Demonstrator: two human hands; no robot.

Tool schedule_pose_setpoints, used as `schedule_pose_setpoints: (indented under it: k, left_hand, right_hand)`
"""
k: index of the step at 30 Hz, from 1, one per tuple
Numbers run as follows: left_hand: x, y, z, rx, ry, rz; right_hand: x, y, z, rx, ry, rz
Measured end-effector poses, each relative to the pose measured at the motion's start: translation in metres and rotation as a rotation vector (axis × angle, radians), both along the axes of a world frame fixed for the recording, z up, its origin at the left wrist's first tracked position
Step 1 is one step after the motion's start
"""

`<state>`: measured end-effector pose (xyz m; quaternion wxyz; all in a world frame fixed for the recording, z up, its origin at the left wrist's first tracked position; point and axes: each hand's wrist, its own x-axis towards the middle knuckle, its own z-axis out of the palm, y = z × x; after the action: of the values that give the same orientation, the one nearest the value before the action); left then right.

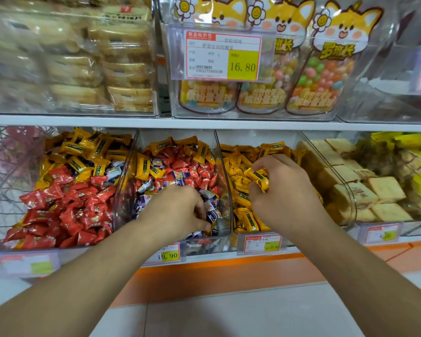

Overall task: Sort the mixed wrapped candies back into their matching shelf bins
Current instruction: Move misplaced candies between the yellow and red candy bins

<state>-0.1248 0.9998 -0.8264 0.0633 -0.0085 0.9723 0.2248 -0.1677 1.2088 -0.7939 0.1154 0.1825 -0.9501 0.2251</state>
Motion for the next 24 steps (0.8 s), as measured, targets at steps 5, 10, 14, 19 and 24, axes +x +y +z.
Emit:
schedule_pose_setpoints:
  k: [5,10,14,19,24]
  left_hand:
    - [-0.004,0.004,-0.006,-0.038,-0.003,-0.038]
    - [-0.001,-0.005,0.002,0.142,0.040,0.039]
    - [0.009,-0.018,0.020,0.305,0.086,0.100]
    - [0.020,-0.022,0.041,0.585,0.145,0.093]
    - [0.020,-0.016,0.043,0.726,0.169,0.058]
  right_hand:
    - [-0.001,-0.001,-0.002,-0.020,-0.005,0.025]
    - [0.000,0.000,-0.002,-0.023,-0.031,0.046]
    - [0.003,-0.001,0.002,-0.023,-0.029,0.121]
    - [0.013,-0.009,0.006,0.015,-0.059,0.355]
    - [0.016,-0.011,0.006,0.025,0.000,0.336]
